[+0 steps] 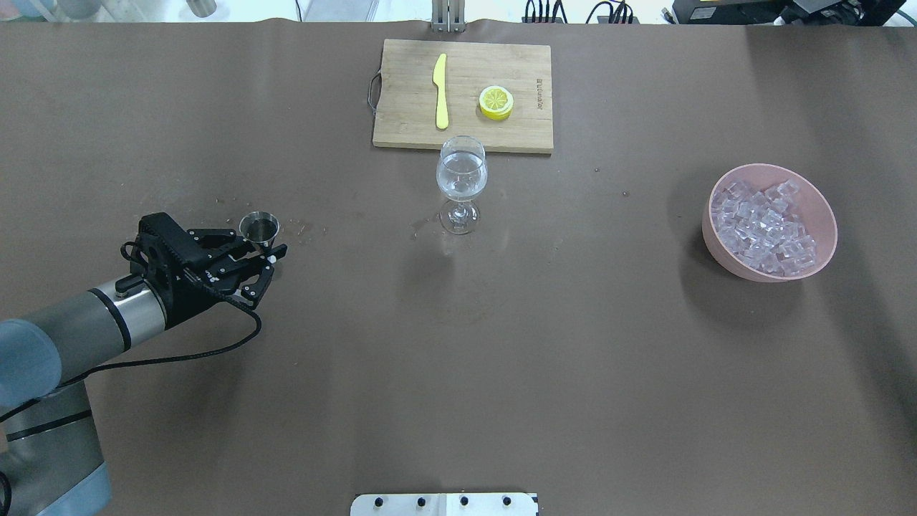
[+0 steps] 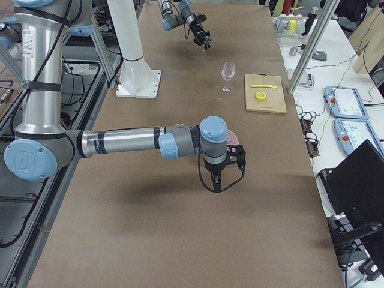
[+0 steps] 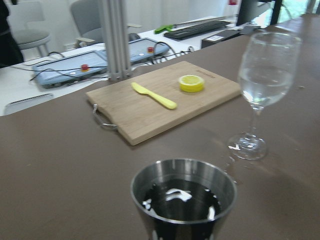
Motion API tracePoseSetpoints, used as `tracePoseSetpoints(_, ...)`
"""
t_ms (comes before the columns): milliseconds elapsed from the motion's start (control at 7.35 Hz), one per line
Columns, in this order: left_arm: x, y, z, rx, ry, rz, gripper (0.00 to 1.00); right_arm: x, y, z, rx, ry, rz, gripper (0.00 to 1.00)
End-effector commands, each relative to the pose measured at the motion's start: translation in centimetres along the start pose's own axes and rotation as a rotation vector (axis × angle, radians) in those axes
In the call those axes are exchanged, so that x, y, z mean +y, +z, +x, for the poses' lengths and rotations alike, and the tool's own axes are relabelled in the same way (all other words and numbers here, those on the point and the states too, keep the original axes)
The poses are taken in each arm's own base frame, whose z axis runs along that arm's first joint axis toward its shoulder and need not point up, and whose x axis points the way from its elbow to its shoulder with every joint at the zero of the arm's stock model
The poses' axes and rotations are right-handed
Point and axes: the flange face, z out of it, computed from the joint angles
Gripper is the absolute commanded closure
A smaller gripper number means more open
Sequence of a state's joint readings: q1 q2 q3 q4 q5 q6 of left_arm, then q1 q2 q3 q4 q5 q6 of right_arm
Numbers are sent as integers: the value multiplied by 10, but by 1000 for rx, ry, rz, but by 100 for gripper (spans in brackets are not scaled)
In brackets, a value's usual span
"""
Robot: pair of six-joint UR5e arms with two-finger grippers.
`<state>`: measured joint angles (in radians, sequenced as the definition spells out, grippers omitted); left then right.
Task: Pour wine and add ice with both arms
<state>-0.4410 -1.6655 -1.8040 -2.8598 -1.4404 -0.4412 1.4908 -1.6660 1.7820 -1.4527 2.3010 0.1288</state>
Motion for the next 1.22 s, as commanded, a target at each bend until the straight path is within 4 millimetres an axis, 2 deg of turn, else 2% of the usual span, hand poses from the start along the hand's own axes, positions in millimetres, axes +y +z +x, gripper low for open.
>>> tracePoseSetpoints(0, -11, 4, 10, 73, 11, -2, 100, -1, 0, 0, 0, 1, -1, 0)
tracePoseSetpoints(408, -12, 15, 17, 87, 19, -37, 100, 0, 1, 1, -1, 6, -2, 0)
tracePoseSetpoints(544, -30, 30, 23, 107, 23, -84, 100, 0, 1, 1, -1, 20, -2, 0)
tracePoseSetpoints(680, -63, 47, 21, 130, 21, -136, 100, 0, 1, 1, -1, 22, -2, 0)
tracePoseSetpoints(952, -104, 71, 24, 108, 17, -200, 100, 2, 2, 2, 1, 24, -4, 0)
tracePoseSetpoints(1088, -135, 87, 37, 93, 15, -223, 100, 2, 2, 2, 1, 25, -5, 0)
